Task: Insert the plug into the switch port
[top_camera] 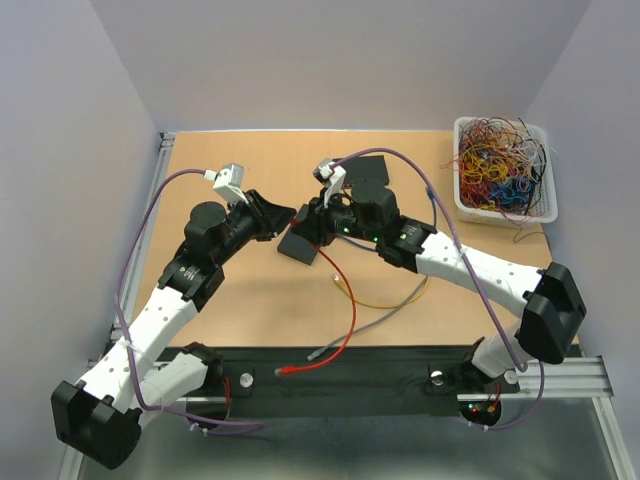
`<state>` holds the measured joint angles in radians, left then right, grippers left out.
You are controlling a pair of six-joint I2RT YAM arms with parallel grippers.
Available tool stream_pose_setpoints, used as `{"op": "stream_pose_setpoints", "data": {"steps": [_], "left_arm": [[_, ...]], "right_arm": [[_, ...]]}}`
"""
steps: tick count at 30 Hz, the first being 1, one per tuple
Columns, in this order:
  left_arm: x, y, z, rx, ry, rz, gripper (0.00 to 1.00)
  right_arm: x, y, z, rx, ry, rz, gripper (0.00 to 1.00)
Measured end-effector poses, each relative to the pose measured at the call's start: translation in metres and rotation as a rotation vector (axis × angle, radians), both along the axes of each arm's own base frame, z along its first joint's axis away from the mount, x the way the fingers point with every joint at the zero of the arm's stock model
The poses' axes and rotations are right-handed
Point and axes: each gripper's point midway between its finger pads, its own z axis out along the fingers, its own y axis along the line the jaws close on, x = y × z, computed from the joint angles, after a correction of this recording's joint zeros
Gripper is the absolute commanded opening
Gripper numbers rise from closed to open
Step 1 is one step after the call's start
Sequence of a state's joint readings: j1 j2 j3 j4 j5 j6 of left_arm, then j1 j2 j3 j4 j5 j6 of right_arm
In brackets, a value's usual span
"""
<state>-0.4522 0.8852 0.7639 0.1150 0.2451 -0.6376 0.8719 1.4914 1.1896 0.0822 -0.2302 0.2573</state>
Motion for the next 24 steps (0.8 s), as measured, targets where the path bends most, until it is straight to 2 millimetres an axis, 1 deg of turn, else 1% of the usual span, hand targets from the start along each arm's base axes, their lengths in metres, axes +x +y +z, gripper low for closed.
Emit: {"op": "stream_pose_setpoints", "data": {"steps": [2,3,5,6,7,9,10,13,15,19,21,23,24], "left_arm": [[0.000,0.000,0.000,0.000,0.000,0.001,0.00],[0.000,0.000,0.000,0.001,0.000,0.002,0.00],[0.000,0.001,0.000,0.001,0.001,0.004,0.00],[0.001,0.001,0.000,0.002,0.000,0.006,0.01],[0.001,0.001,0.000,0.002,0.001,0.007,0.10],[0.001,0.001,0.000,0.002,0.000,0.010,0.22],[0.001,0.001,0.000,0.002,0.000,0.010,0.37],[0.001,0.001,0.000,0.002,-0.004,0.009,0.56],[-0.001,0.002,0.004,-0.003,-0.017,0.004,0.61],[-0.009,0.003,0.021,-0.025,-0.074,-0.010,0.62],[-0.016,0.004,0.033,-0.040,-0.117,-0.025,0.62],[-0.022,0.004,0.044,-0.053,-0.161,-0.042,0.61],[-0.025,0.004,0.051,-0.060,-0.185,-0.051,0.60]], "right_arm": [[0.001,0.000,0.000,-0.002,-0.003,-0.002,0.14],[0.001,0.000,0.000,-0.003,-0.005,-0.004,0.08],[0.001,0.000,-0.001,-0.005,-0.008,-0.005,0.01],[0.001,0.000,0.000,-0.005,-0.008,-0.007,0.00],[0.001,0.000,0.000,-0.005,-0.010,-0.006,0.01],[0.001,0.001,0.000,-0.003,-0.011,-0.006,0.00],[0.001,0.001,0.000,0.000,-0.011,-0.006,0.00],[-0.002,0.001,-0.001,0.015,-0.011,0.000,0.00],[-0.006,0.000,-0.004,0.023,-0.005,0.014,0.00],[-0.018,-0.002,-0.018,0.056,0.048,0.060,0.01],[-0.023,-0.005,-0.022,0.077,0.077,0.083,0.00],[-0.028,-0.007,-0.022,0.109,0.108,0.114,0.00],[-0.031,-0.007,-0.016,0.144,0.123,0.148,0.01]]}}
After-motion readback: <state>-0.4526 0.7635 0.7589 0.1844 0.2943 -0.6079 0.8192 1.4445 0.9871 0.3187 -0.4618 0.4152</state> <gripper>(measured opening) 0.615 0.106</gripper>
